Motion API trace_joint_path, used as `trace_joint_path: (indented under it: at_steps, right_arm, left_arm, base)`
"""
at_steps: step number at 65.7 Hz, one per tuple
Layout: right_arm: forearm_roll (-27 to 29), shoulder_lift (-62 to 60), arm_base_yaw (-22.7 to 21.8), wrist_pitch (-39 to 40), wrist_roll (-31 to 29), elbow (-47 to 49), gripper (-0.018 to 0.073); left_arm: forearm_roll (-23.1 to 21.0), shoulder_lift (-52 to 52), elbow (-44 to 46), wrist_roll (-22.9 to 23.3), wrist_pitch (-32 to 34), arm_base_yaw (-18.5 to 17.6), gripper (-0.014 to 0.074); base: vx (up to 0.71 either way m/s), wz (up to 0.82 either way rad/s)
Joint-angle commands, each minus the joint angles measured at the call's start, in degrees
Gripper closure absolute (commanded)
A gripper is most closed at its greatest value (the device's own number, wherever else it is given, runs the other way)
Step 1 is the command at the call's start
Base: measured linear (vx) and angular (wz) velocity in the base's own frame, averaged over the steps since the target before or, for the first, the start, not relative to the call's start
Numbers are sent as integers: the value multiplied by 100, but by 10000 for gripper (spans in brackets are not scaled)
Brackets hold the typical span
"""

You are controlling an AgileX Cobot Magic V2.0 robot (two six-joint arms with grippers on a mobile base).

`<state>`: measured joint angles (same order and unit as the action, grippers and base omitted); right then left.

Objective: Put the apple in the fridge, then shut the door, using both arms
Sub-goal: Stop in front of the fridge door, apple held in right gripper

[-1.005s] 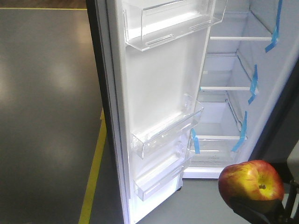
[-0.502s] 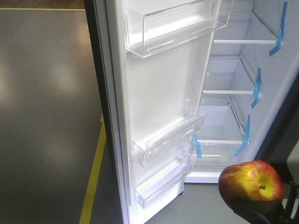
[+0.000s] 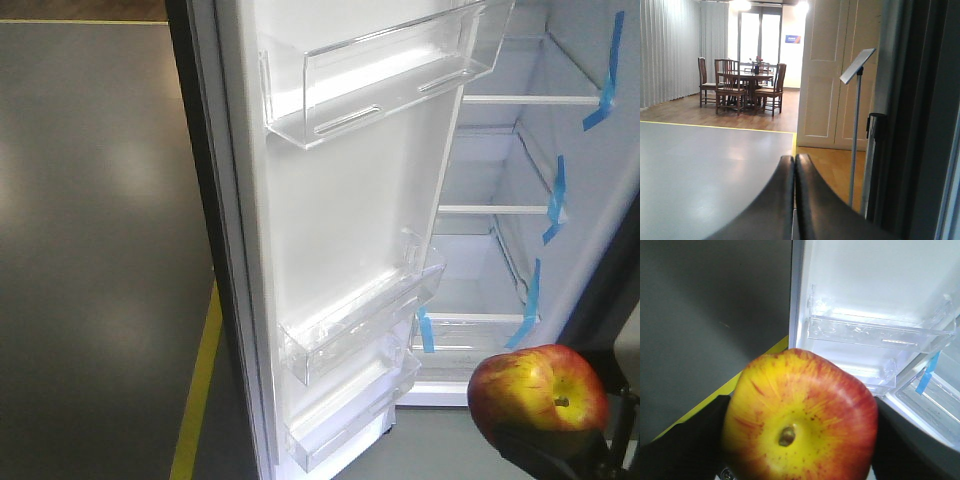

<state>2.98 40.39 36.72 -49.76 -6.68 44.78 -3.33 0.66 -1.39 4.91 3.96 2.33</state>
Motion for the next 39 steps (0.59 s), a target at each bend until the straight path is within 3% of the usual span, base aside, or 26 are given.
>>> trace_joint_path:
  at_steps: [1,39]
  right_arm:
    - [9,-22,7,376,-36,167,376]
    - [9,-22,7,376,-36,167,376]
  left_arm:
    - [-2,89,-164,49,412,-9,602]
    - [-2,89,-164,49,412,-9,602]
  base:
    - [9,0]
    - [8,-1]
